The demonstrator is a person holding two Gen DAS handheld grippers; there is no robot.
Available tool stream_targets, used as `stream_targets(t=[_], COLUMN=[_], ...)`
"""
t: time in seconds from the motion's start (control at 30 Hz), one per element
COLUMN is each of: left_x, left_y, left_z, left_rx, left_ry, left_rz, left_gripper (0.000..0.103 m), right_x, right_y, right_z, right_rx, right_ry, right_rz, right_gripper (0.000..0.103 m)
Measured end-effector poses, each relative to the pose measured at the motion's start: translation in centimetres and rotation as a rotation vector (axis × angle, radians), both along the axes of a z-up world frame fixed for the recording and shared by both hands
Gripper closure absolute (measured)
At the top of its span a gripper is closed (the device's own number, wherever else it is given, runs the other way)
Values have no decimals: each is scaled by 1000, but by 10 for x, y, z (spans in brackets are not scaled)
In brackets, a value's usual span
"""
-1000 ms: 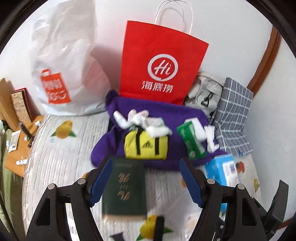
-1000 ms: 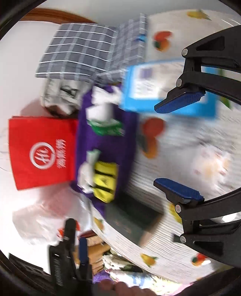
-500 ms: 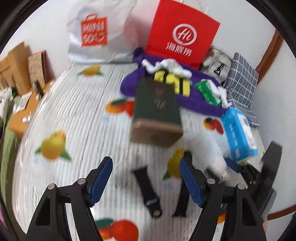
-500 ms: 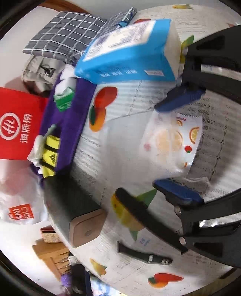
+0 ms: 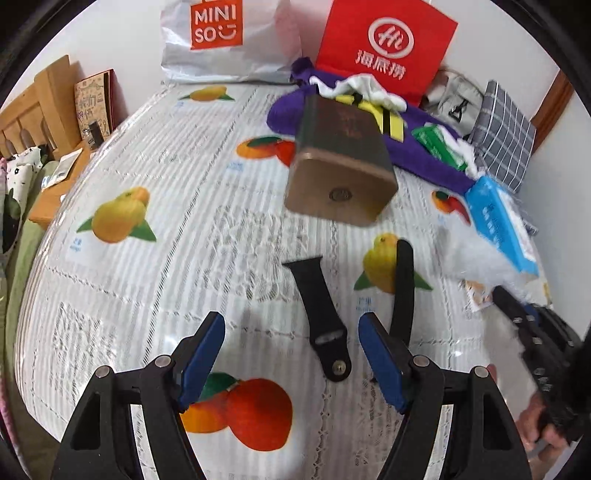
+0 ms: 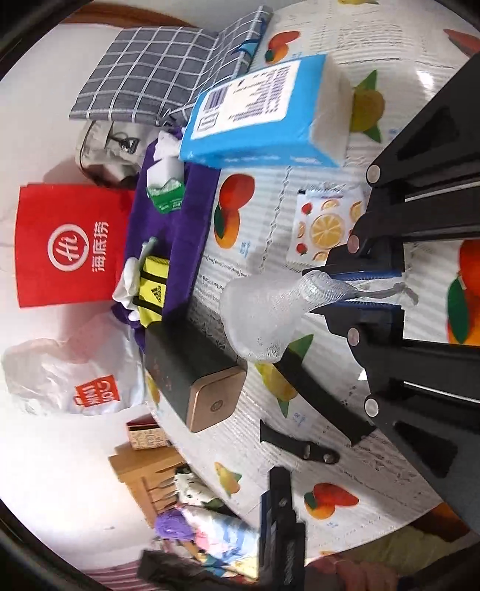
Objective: Organize soft objects
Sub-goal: 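Move both tools back to the sheet toward the black watch strap and clear plastic bag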
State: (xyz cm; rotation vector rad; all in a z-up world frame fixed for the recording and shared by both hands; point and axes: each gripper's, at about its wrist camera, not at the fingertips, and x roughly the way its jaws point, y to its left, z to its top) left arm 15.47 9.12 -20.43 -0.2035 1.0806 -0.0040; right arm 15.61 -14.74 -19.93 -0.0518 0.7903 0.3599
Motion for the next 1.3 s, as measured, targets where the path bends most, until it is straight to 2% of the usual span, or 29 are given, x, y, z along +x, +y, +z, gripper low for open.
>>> stream_targets(t=[0.1, 0.17, 0.23, 0.3, 0.37, 0.43, 0.53, 0.6, 0.63, 0.67, 0.7, 0.73, 0.8, 0.83, 0.87, 0.9, 0.93, 0.97, 1.0, 1.03, 1.07, 1.1, 1.13, 1.17, 1.2, 1.3], left_x=[0, 3, 2, 2, 2, 3, -1, -8, -10, -12, -13, -14, -15, -16, -16, -15, -13, -12, -12, -13, -14, -14, -15, -16, -17, -18], left_y=[-13, -24, -34, -36, -41, -44, -42, -33, -31, -30, -31, -32, -40, -45, -47, -48, -47, -45, -43, -42, -42, -42, -42, -42, -42, -45], left_z=[-10, -22, -27, -26, -24, -23, -22, -21, -21, -21, -21, -23, -25, -26, -25, -24, -23, -22, -21, -21, -20, -20, -20, -21, -22, -24], left_rx=[14, 78, 184, 169, 175, 161, 155, 118, 104, 94, 94, 101, 158, 192, 179, 168, 158, 150, 145, 145, 152, 161, 167, 172, 175, 184], left_ry=[15, 28, -23, -64, -108, -125, -127, -114, -108, -105, -108, -112, -134, -148, -159, -161, -154, -147, -143, -132, -117, -107, -96, -86, -81, -100], left_rz=[-31, -40, -24, -20, -44, -89, -130, -129, -135, -150, -160, -159, -157, -165, -180, -187, -187, -190, -193, -193, -193, -197, -200, -198, -198, -190], left_gripper=[30, 29, 28, 34, 65, 78, 79, 78, 72, 60, 53, 50, 50, 57, 74, 82, 82, 82, 82, 82, 80, 80, 73, 63, 58, 52], right_x=[-12, -24, -33, -41, -47, -51, -55, -61, -64, -66, -66, -65, -63, -61, -59, -59, -60, -61, -62, -62, -64, -66, -68, -68, -66, -59], right_y=[-11, -18, -26, -38, -49, -64, -82, -91, -93, -95, -97, -99, -102, -102, -101, -101, -100, -100, -99, -99, -100, -102, -103, -104, -105, -102], right_z=[7, 11, 12, 11, 7, 0, -12, -19, -21, -24, -27, -29, -37, -41, -45, -46, -46, -46, -46, -45, -44, -42, -40, -39, -38, -38], right_rx=[39, 28, 20, 3, -16, -16, -22, -46, -57, -68, -69, -65, -63, -72, -87, -96, -102, -105, -108, -110, -113, -114, -114, -111, -106, -101], right_ry=[-3, -20, -18, -12, -7, 15, 36, 38, 37, 37, 39, 43, 61, 71, 79, 76, 68, 65, 71, 70, 54, 31, 17, 15, 16, 22], right_rz=[4, -6, -14, -47, -84, -125, -180, -213, -219, -223, -227, -232, -242, -246, -250, -247, -243, -236, -227, -226, -232, -238, -240, -239, -236, -231], right_gripper=[94, 94, 94, 94, 94, 94, 94, 94, 94, 94, 94, 94, 93, 93, 93, 93, 93, 89, 74, 63, 44, 38, 37, 32, 26, 21])
